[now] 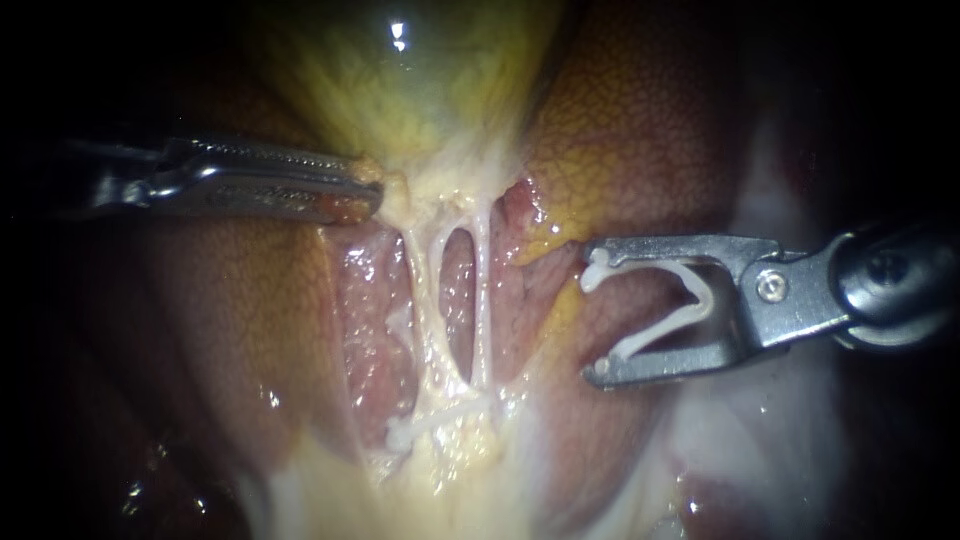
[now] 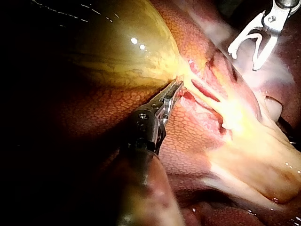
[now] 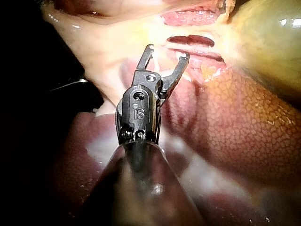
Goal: Clipping second clip left tube
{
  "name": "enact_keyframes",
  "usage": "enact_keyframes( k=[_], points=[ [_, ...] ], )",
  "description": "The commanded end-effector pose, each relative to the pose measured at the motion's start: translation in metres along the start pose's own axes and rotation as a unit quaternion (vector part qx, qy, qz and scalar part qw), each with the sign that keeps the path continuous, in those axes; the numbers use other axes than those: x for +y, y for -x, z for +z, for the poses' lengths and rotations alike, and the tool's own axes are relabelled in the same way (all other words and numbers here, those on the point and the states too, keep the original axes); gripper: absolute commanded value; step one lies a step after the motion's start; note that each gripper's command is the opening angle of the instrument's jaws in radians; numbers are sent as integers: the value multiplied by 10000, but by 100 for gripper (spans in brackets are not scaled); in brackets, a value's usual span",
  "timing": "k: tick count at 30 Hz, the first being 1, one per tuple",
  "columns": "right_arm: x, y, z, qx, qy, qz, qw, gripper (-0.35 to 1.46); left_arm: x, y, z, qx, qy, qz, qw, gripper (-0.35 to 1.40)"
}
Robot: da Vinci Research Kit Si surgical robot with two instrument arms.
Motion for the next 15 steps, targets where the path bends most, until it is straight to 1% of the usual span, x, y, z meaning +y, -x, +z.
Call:
enact_keyframes(
  k=[1, 4, 7, 11, 12, 15],
  points=[
    [0, 0, 0, 3, -2, 0, 10000, 50, 0, 0, 0, 0, 1, 0, 10000, -35],
    [0, 0, 0, 3, -2, -1, 10000, 50, -1, 2, -4, 2, -8, -5, 10000, -35],
    [0, 0, 0, 3, -1, -1, 10000, 50, -3, 7, -12, 7, -30, -20, 10000, -35],
    [0, 0, 0, 8, -16, -1, 10000, 50, -6, 22, -35, 22, -66, -60, 10000, -35],
    [0, 0, 0, 8, -16, -1, 10000, 50, -7, 26, -42, 40, -40, -72, 10000, -35],
    [0, 0, 0, 8, -15, 0, 10000, 50, -9, 41, -63, -8, 24, -115, 9999, -35]
  ],
)
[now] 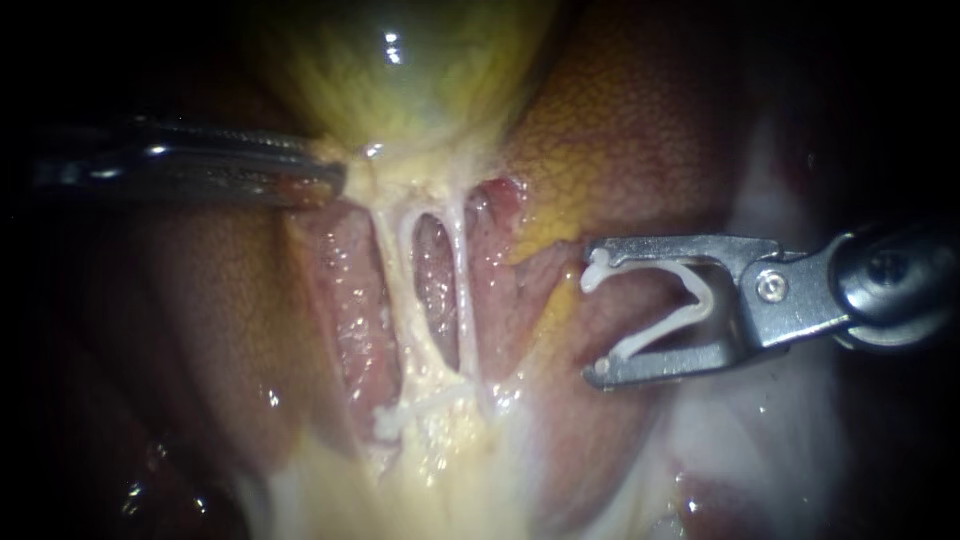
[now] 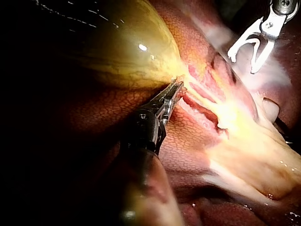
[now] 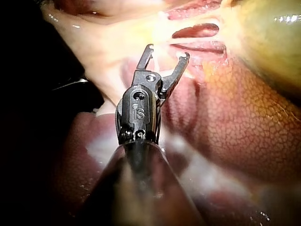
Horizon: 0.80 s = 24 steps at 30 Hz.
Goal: Clipping second clip left tube
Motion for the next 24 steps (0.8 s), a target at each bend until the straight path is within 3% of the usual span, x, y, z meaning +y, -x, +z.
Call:
enact_keyframes(
  k=[1, 4, 11, 17, 24],
  points=[
    [0, 0, 0, 0, 1, 1, 10000, 50, -1, 4, -6, -55, 21, -18, 10000, -35],
    [0, -1, 2, 9, -23, 3, 10000, 50, -2, 13, -17, -106, 36, -50, 9999, -35],
    [1, -4, 11, 142, -340, 8, 9993, 50, -3, 11, -15, -108, 47, -48, 9999, -35],
    [10, -6, 25, 691, -762, 351, 9941, 50, -4, 11, -14, -110, 55, -46, 9999, -35],
    [27, -6, 43, 1106, -1195, 773, 9836, 50, -5, 10, -12, -111, 64, -44, 9999, -35]
  ],
)
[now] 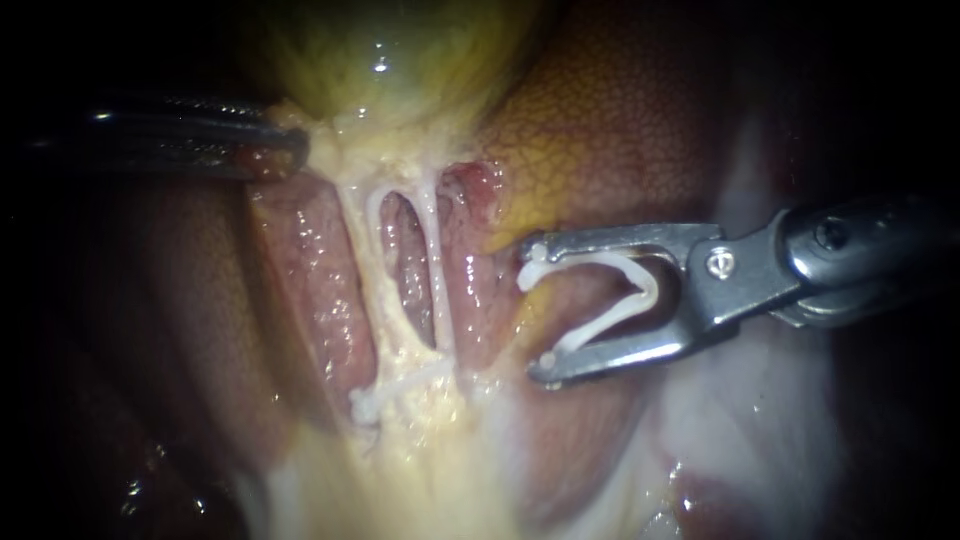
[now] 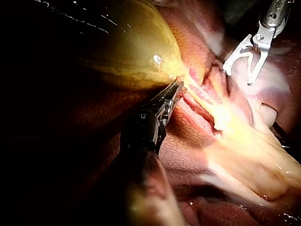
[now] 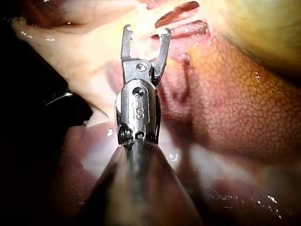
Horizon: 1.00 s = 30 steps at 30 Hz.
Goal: Clipping second clip left tube
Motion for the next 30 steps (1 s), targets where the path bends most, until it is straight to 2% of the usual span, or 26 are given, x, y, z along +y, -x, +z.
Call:
enact_keyframes(
  k=[1, 6, 10, 20, 30],
  points=[
    [3, 0, 4, 83, -80, 72, 9999, 50, 0, 0, 0, 1, 4, 1, 10000, -35],
    [15, 1, 20, 260, -416, 265, 9984, 49, -1, 0, 1, 1, 7, 0, 10000, -35],
    [20, 6, 37, 277, -595, 298, 9974, 49, -1, 1, 1, 1, 8, 0, 10000, -35],
    [25, 38, 68, 231, -677, 382, 9967, 49, -2, 1, 1, 0, 12, -1, 10000, -35],
    [38, 65, 73, 196, -692, 447, 9964, 49, -3, 1, 1, 0, 14, -1, 10000, -35]
  ],
)
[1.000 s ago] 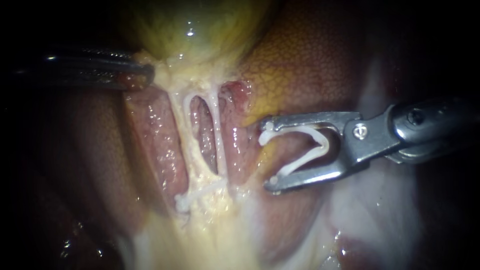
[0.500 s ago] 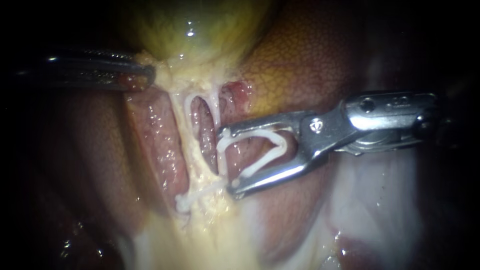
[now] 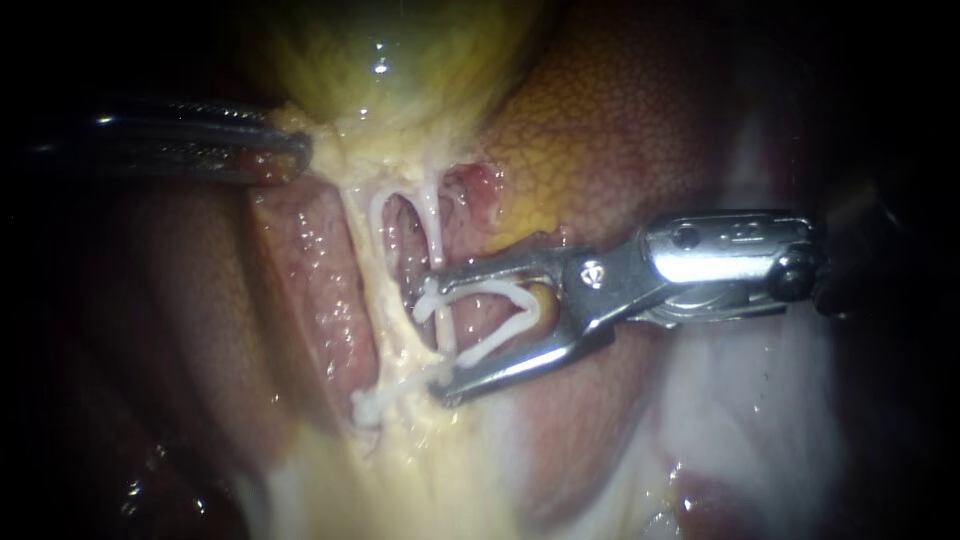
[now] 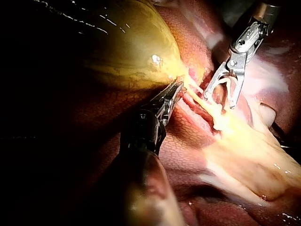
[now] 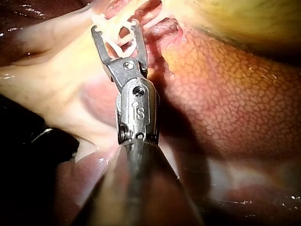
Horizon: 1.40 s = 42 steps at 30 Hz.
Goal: Clipping second clip left tube
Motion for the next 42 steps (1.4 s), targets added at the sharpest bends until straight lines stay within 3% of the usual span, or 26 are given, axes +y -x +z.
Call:
enact_keyframes(
  k=[1, 16, 25, 42],
  points=[
    [1, 1, 0, -2, -8, 0, 10000, 49, 0, 0, 0, 0, 0, 2, 10000, -35],
    [22, 15, 8, -19, 18, -42, 10000, 49, -1, -1, 1, -2, 6, 6, 10000, -35],
    [25, 19, 28, -4, -47, -64, 10000, 49, -1, -2, 2, -3, 9, 9, 10000, -35],
    [4, 0, 56, 579, -647, -69, 9962, 47, -1, -3, 4, -4, 14, 9, 10000, -35]
  ],
)
